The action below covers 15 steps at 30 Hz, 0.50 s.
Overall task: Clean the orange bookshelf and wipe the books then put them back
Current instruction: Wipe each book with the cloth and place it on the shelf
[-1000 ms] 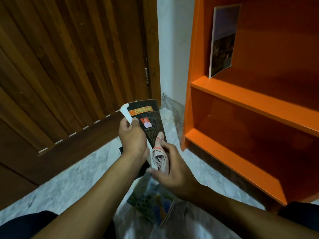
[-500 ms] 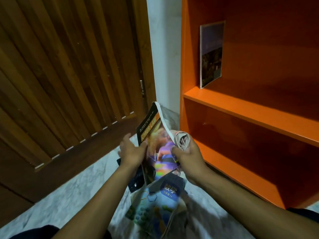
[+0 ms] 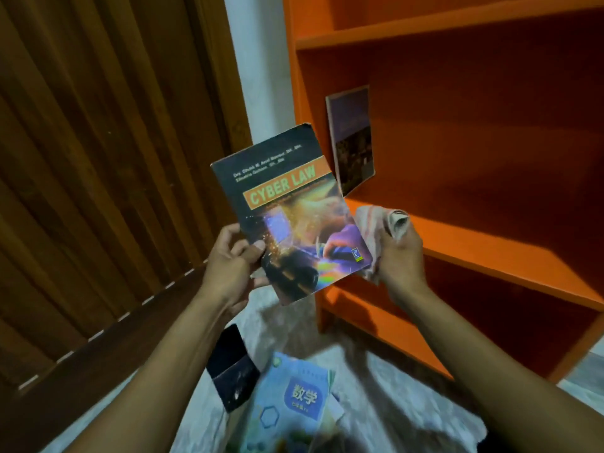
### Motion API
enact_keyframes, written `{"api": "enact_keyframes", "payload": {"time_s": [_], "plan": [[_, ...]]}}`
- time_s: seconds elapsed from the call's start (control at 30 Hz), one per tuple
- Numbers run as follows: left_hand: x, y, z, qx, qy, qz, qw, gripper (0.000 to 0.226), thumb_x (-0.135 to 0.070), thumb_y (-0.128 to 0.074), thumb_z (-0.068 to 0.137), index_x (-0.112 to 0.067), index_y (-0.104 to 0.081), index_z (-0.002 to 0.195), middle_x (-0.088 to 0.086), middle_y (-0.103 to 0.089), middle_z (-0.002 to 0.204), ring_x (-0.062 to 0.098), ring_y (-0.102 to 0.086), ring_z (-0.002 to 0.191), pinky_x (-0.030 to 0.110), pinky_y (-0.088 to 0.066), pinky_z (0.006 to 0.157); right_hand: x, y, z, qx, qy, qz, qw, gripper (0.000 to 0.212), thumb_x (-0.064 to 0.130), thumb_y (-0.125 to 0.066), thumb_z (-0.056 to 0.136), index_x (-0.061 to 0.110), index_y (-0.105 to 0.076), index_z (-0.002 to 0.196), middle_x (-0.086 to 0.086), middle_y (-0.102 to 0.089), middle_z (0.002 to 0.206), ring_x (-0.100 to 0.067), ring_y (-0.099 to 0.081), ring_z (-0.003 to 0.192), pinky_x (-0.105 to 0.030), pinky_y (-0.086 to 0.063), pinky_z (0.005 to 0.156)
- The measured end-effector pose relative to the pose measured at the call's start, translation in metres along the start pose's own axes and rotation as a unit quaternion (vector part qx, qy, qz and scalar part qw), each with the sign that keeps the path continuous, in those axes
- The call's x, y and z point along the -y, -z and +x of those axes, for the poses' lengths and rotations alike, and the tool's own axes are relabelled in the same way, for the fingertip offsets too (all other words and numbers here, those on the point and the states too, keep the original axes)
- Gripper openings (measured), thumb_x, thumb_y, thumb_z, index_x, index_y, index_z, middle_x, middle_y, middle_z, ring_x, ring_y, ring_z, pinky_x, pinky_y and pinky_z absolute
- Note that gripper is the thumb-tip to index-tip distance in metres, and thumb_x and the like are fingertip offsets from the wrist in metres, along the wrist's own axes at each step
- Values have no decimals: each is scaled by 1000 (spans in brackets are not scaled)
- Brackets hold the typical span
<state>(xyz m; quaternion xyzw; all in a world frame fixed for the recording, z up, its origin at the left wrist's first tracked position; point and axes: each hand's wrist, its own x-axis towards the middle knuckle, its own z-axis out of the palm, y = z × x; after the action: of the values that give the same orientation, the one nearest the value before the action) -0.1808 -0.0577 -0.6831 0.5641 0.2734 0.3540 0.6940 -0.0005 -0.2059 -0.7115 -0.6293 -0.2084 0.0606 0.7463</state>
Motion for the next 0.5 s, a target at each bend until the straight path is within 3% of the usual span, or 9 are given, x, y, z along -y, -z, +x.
{"api": "enact_keyframes", "payload": {"time_s": [0.07,0.1,0.17,0.27,0.33,0.4,0.5], "plan": [[-17,-25,12,-3,-53,16,998,28,0,-51,99,-28,-54,99,5,-70,102,25,-70,92,41,-57,55,9,15,17,-70,30,-8,997,15,17,-54,90,24,-61,102,-2,-69,104,-20,-66,96,-49,-55,89],[-24,-37,20,-6,-79,34,996,28,0,-52,99,-29,-52,98,6,-69,103,23,-70,90,36,-56,51,17,21,25,-91,46,-9,995,17,24,-54,90,25,-61,105,0,-69,108,-20,-66,102,-52,-53,93],[-32,-64,38,-13,-117,76,990,24,-2,-53,99,-26,-49,99,9,-65,107,21,-68,91,29,-55,47,32,32,39,-112,70,-13,991,25,37,-54,87,27,-61,109,2,-69,109,-19,-66,105,-55,-52,93],[-30,-111,65,-42,-149,126,980,22,-3,-56,98,-23,-46,96,5,-62,101,22,-66,93,38,-61,63,48,39,53,-92,99,-23,991,31,41,-53,89,22,-61,112,1,-69,110,-20,-66,106,-56,-52,91],[-23,-143,85,-67,-159,146,974,23,-1,-55,97,-22,-46,94,2,-61,97,20,-64,89,32,-58,65,56,42,58,-84,107,-27,990,33,49,-54,90,25,-62,111,4,-70,109,-17,-66,105,-56,-52,90],[-15,-173,106,-87,-159,155,971,20,0,-54,97,-17,-45,95,3,-59,98,16,-59,83,19,-49,55,61,47,63,-75,109,-33,991,25,44,-54,95,26,-62,111,7,-70,109,-15,-66,105,-55,-53,91],[-3,-203,140,-109,-163,184,963,19,4,-51,95,-13,-44,97,7,-51,104,19,-49,83,19,-35,56,63,56,72,-54,110,-29,992,12,31,-53,101,25,-62,107,5,-70,106,-17,-67,104,-54,-53,91]]}}
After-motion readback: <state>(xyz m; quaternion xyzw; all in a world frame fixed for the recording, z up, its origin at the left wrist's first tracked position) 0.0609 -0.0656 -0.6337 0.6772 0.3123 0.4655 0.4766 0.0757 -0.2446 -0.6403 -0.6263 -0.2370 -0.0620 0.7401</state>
